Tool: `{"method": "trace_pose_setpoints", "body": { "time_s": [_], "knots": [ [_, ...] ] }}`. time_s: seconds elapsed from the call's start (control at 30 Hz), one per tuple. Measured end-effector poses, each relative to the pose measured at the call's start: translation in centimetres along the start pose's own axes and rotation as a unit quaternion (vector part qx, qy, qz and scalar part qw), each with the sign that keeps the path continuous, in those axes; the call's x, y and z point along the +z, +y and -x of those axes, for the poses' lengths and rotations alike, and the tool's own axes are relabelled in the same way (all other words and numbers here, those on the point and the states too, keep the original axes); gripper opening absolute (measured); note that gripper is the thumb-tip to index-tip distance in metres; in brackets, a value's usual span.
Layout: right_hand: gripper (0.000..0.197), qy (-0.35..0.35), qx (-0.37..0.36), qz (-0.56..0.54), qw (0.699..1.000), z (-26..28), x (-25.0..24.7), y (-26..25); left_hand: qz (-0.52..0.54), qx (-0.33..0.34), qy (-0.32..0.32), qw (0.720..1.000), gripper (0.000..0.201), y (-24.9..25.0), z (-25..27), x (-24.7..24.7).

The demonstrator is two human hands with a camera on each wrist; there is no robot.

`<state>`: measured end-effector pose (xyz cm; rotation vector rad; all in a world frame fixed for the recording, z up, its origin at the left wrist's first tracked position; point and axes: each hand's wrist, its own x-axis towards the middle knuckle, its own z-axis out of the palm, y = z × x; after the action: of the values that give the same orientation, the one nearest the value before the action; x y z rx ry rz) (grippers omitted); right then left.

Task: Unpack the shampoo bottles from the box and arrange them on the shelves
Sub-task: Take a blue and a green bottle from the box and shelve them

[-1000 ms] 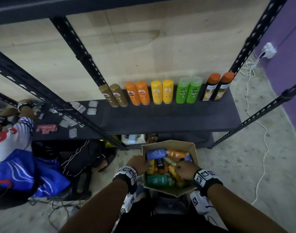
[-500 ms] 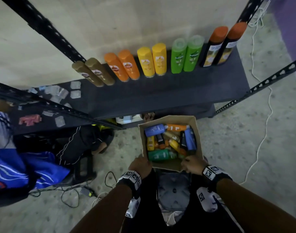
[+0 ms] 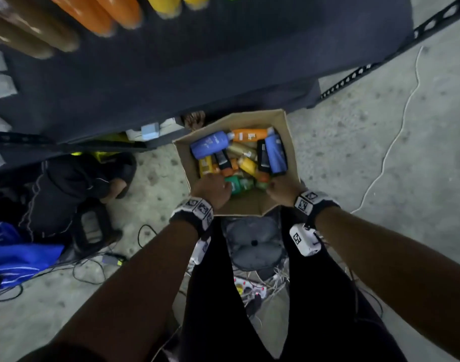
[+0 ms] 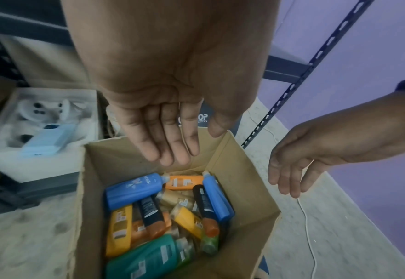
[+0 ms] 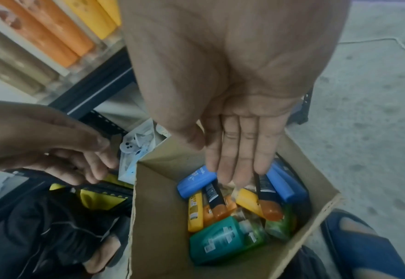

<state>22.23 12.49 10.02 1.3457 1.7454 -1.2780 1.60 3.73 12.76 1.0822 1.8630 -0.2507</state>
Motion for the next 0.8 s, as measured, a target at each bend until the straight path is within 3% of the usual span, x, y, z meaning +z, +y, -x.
{"method": "trace_pose_setpoints", "body": {
  "time_s": [0.07,0.17,0.33,0.43,0.57,0.7,0.8],
  "knots": [
    [0.035,0.001,0.01,0.003,1.0,-2.2,0.2,0.7,0.001,0.022,0.007,1.0,0.033,-0.2,-3.2,0.7],
    [0.033,-0.025,0.049,-0.017,0.998,-5.5,1.3,2.1,-0.021,0.025,-0.002,0.999,0.044,-1.4,-8.0,2.6],
    [0.024,-0.052,0.077,0.049,0.994,-11.8,2.9,3.5,-0.053,-0.033,-0.024,0.998,0.046,-4.9,-15.6,5.8],
    [0.042,-0.04,0.114,0.075,0.99,-16.1,3.6,3.6,-0.077,-0.053,-0.022,0.995,0.048,-7.0,-19.9,7.0],
    [0.043,-0.032,0.125,0.089,0.988,-22.2,5.9,4.6,-0.144,-0.023,0.013,0.989,0.049,-8.5,-23.9,8.4],
    [0.034,-0.055,0.119,0.063,0.989,-26.9,8.5,5.5,-0.094,-0.1,0.019,0.99,0.061,-10.4,-27.0,10.0],
    [0.021,-0.06,0.125,0.044,0.989,-29.1,10.1,6.1,-0.059,-0.099,0.061,0.991,0.067,-11.5,-29.0,11.4]
  ]
}}
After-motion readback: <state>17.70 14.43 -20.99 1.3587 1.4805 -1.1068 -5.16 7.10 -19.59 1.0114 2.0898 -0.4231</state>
